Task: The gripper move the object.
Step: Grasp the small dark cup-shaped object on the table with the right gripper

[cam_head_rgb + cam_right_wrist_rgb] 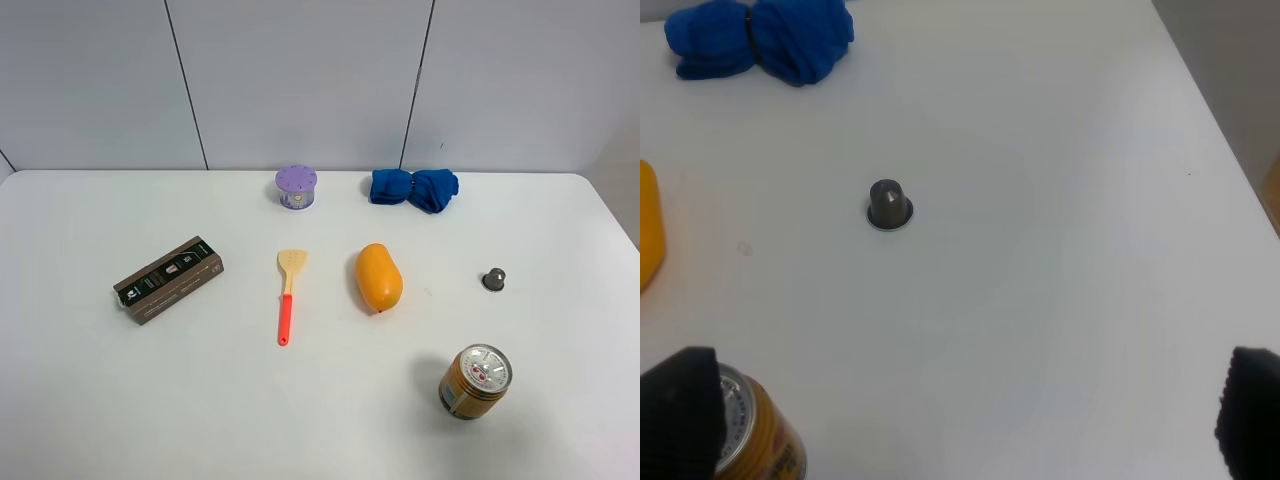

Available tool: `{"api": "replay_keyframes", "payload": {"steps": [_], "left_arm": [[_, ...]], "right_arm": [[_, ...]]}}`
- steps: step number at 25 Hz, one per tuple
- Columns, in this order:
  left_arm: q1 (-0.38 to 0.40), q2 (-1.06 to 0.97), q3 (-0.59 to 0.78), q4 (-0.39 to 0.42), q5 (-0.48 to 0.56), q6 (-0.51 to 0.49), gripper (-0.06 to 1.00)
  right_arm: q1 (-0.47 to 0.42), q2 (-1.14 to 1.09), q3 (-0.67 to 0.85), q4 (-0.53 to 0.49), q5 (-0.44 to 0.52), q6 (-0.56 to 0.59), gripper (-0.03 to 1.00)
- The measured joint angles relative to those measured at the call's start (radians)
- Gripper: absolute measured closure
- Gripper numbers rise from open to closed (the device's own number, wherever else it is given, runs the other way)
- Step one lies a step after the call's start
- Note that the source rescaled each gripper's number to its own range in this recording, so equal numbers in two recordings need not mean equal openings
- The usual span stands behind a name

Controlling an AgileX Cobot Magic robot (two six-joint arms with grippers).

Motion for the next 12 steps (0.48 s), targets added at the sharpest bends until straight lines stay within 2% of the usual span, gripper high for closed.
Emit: {"api": "replay_keyframes", "payload": {"steps": [12], "left_arm": [[0.000, 0.000, 0.000, 0.000, 0.000, 0.000, -0.06]], "right_arm": [[0.000, 0.000, 0.000, -0.002, 0.000, 0.000, -0.03]]}}
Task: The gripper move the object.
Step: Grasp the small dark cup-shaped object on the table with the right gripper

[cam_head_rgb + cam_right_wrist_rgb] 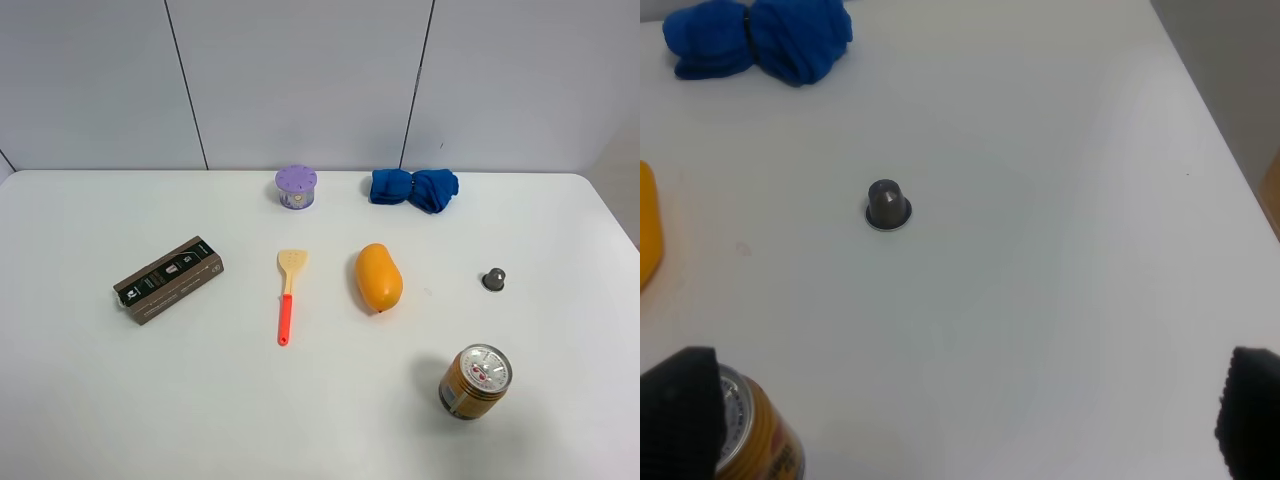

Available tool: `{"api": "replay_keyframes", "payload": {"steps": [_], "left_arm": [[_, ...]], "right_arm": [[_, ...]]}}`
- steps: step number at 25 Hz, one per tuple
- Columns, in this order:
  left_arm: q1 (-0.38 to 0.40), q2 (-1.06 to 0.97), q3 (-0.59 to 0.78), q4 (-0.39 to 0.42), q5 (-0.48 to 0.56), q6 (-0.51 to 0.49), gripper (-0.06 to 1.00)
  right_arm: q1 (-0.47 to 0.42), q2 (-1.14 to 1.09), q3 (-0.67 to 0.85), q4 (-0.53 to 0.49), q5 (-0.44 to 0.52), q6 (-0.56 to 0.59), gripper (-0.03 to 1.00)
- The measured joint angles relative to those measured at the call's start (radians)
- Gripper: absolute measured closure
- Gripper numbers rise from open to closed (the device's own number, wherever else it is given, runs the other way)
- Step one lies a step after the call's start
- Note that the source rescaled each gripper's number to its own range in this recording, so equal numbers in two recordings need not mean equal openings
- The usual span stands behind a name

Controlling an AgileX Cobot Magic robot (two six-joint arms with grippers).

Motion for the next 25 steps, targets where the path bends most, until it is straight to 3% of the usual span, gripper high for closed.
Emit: {"api": "replay_keyframes", "payload": {"steps": [25], "left_arm": [[0.000, 0.000, 0.000, 0.001, 0.000, 0.000, -0.06]], "right_arm": [[0.000, 0.000, 0.000, -0.008, 0.000, 0.002, -0.03]]}}
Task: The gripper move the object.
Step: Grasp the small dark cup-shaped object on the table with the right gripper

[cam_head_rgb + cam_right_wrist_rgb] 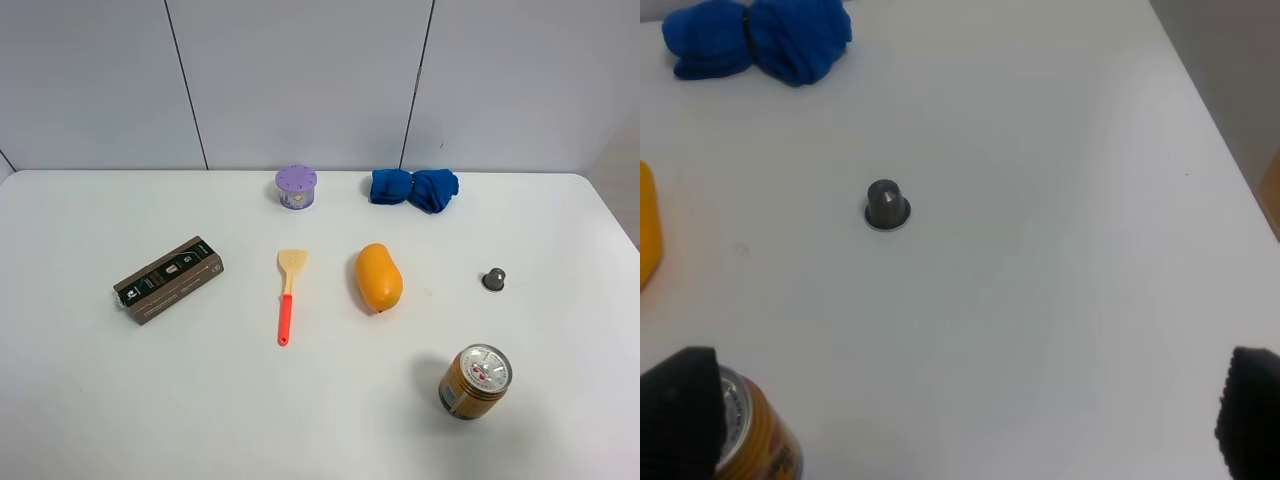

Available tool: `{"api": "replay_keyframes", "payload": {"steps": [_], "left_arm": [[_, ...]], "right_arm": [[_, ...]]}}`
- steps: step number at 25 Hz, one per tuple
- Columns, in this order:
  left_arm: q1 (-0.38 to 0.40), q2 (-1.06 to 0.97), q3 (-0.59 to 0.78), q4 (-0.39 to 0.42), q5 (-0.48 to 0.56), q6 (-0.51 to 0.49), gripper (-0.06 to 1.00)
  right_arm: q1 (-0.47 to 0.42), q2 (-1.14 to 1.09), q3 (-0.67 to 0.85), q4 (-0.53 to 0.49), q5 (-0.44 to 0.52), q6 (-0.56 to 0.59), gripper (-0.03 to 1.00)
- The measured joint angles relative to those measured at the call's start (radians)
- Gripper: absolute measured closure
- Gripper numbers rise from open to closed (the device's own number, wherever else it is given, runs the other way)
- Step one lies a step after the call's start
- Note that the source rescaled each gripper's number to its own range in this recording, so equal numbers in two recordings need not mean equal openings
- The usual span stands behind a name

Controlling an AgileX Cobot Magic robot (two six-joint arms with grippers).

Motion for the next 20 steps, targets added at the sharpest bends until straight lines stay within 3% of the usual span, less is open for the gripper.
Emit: {"api": "replay_keyframes", "payload": {"steps": [20], "left_arm": [[0.000, 0.000, 0.000, 0.000, 0.000, 0.000, -0.06]], "right_arm": [[0.000, 0.038, -0.029, -0.031, 0.016, 0.017, -0.03]]}}
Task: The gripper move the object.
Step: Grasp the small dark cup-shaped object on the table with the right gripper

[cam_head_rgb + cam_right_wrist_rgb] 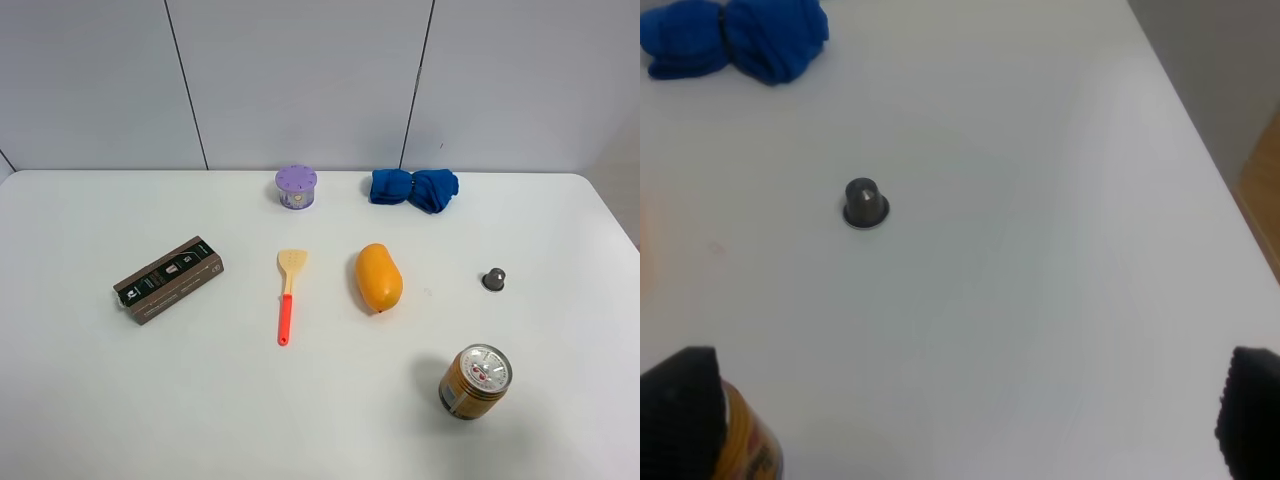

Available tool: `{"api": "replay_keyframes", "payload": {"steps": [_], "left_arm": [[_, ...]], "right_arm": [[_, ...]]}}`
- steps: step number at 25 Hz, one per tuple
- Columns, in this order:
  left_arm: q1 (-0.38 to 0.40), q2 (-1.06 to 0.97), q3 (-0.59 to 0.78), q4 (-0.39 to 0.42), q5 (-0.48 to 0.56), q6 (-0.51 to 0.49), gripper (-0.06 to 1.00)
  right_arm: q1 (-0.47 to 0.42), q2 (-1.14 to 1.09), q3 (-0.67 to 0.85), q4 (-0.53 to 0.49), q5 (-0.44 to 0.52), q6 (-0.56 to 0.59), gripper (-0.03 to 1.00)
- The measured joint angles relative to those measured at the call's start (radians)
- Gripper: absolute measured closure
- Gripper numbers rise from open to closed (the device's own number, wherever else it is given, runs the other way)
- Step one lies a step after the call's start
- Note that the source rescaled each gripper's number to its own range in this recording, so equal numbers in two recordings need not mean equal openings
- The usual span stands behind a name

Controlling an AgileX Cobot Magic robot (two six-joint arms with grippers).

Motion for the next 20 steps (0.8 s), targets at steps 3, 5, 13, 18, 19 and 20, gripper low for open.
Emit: {"api": "replay_keyframes", "payload": {"steps": [3, 5, 13, 18, 19, 20], "left_arm": [[0.000, 0.000, 0.000, 0.000, 0.000, 0.000, -0.06], [0.000, 0.000, 0.000, 0.000, 0.000, 0.000, -0.06], [0.000, 0.000, 0.000, 0.000, 0.000, 0.000, -0.06], [0.000, 0.000, 0.000, 0.000, 0.000, 0.000, -0.06], [0.000, 0.000, 0.000, 0.000, 0.000, 0.000, -0.06], [0.000, 0.000, 0.000, 0.000, 0.000, 0.000, -0.06]], "right_arm": [[0.000, 0.104, -0.095, -0.009, 0.003, 0.001, -0.03], [0.000, 0.189, -0.177, -0.011, 0.007, 0.001, -0.03], [0.000, 0.540, -0.451, -0.011, 0.034, 0.001, -0.03], [0.000, 0.762, -0.565, -0.011, 0.039, 0.001, -0.03], [0.000, 0.810, -0.584, -0.011, 0.041, 0.001, -0.03], [0.000, 0.849, -0.601, -0.011, 0.041, 0.001, -0.03]]}}
